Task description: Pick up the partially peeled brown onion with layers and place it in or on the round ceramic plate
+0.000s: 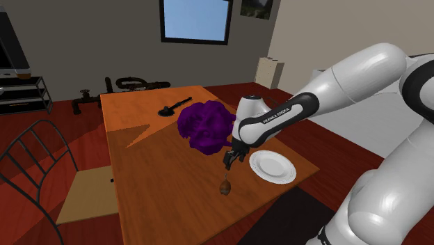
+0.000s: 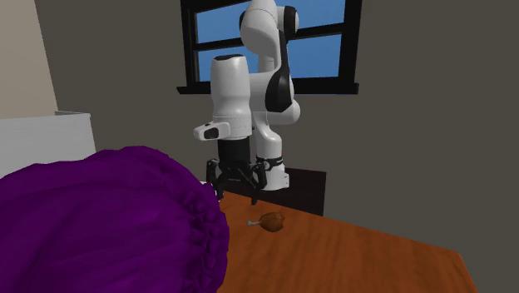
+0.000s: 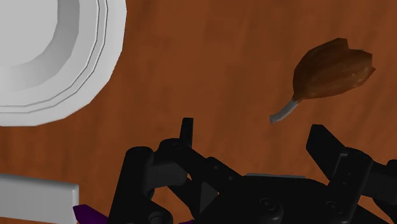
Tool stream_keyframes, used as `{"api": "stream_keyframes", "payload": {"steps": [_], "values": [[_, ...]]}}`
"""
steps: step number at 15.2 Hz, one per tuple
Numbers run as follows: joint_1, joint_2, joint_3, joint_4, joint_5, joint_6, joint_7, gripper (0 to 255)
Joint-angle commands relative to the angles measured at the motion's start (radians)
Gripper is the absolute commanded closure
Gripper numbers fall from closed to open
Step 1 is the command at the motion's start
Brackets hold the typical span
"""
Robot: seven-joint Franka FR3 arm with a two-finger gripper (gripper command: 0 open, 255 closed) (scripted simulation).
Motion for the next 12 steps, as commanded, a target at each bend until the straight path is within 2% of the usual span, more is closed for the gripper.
{"api": "stream_keyframes", "payload": {"steps": [1, 4, 5, 12], "values": [[0.000, 0.002, 0.000, 0.000, 0.000, 0.002, 0.000, 0], [0.000, 0.002, 0.000, 0.000, 0.000, 0.002, 0.000, 0], [0.000, 0.002, 0.000, 0.000, 0.000, 0.002, 0.000, 255], [0.000, 0.002, 0.000, 0.000, 0.000, 0.002, 0.000, 255]]}}
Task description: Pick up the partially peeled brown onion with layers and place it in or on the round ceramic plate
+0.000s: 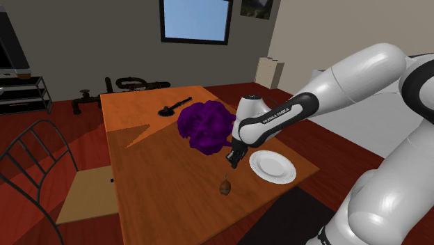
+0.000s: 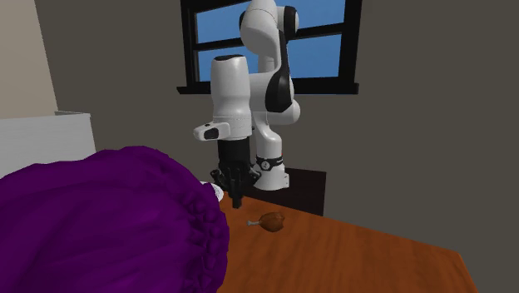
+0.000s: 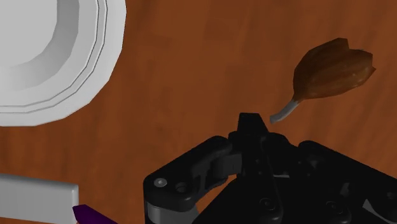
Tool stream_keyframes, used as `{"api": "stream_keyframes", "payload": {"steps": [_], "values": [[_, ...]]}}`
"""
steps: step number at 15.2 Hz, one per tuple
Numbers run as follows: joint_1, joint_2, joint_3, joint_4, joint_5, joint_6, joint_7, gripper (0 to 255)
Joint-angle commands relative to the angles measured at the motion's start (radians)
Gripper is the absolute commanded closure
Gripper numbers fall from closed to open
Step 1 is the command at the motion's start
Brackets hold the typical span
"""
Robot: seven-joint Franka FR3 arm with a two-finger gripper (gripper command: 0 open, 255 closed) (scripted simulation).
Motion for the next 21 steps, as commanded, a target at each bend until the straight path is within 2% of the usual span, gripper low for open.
{"api": "stream_keyframes", "payload": {"steps": [1, 2, 3, 10, 17, 21], "values": [[0.000, 0.000, 0.000, 0.000, 0.000, 0.000, 0.000, 255], [0.000, 0.000, 0.000, 0.000, 0.000, 0.000, 0.000, 255], [0.000, 0.000, 0.000, 0.000, 0.000, 0.000, 0.000, 0], [0.089, 0.044, 0.088, 0.026, 0.054, -0.066, 0.065, 0], [0.093, 0.126, 0.092, 0.002, 0.052, 0.040, 0.069, 0], [0.093, 0.133, 0.092, 0.001, 0.052, 0.049, 0.069, 0]]}}
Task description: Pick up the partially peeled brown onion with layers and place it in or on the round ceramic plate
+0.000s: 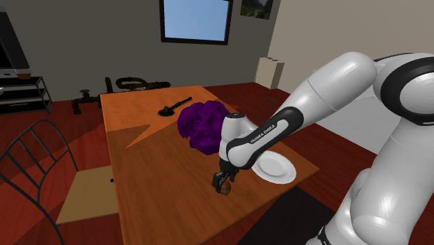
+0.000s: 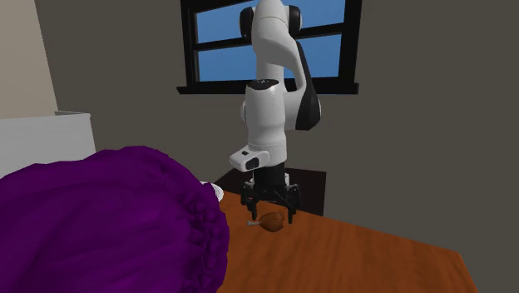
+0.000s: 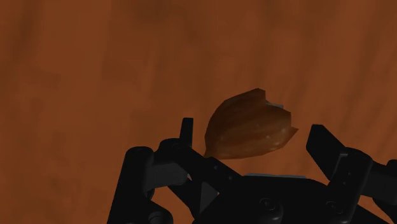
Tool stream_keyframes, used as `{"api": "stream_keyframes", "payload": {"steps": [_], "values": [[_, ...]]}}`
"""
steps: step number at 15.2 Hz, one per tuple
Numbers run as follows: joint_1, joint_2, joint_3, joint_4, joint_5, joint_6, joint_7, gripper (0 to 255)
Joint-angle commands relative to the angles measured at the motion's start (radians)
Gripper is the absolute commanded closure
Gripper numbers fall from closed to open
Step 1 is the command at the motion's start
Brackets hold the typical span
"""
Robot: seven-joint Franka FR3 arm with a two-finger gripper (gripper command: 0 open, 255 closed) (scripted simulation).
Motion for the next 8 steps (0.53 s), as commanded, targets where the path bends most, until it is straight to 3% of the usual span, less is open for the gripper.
{"api": "stream_keyframes", "payload": {"steps": [1, 4, 5, 8], "values": [[0.000, 0.001, 0.000, 0.000, 0.000, 0.002, 0.000, 0], [0.000, 0.001, 0.000, 0.000, 0.000, 0.002, 0.000, 0], [0.000, 0.001, 0.000, 0.000, 0.000, 0.002, 0.000, 255], [0.000, 0.001, 0.000, 0.000, 0.000, 0.002, 0.000, 255]]}}
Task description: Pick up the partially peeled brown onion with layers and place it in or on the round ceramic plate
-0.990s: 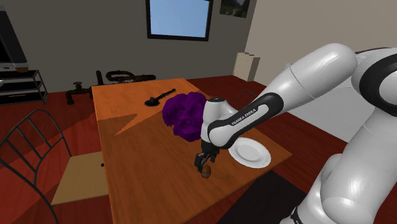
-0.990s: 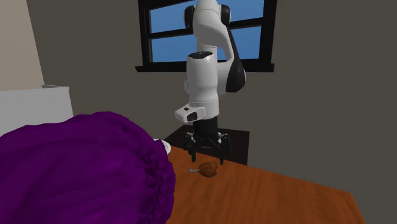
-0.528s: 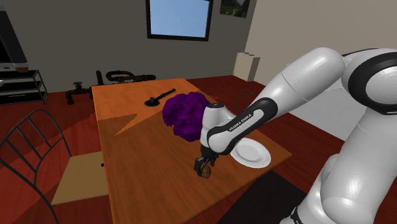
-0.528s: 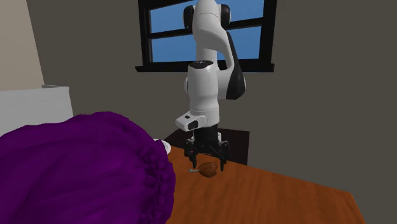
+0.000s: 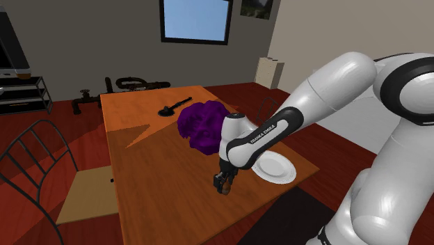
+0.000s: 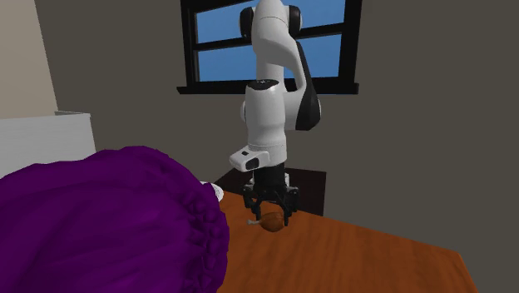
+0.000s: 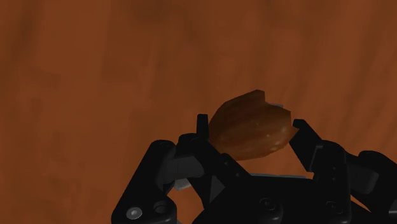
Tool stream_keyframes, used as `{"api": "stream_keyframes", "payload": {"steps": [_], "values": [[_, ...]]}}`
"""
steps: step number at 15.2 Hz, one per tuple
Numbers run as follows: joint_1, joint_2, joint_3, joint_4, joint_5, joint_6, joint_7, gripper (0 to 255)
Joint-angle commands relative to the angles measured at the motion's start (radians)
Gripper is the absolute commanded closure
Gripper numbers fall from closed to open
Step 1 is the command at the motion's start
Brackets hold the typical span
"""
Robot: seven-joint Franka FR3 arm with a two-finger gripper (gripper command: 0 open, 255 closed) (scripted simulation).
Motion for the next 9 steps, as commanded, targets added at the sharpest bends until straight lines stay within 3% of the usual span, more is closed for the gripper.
{"api": "stream_keyframes", "payload": {"steps": [1, 6, 9], "values": [[0.000, 0.000, 0.000, 0.000, 0.000, 0.000, 0.000, 255], [0.000, 0.000, 0.000, 0.000, 0.000, 0.000, 0.000, 255], [-0.001, -0.040, 0.000, 0.005, 0.003, -0.044, 0.000, 255]]}}
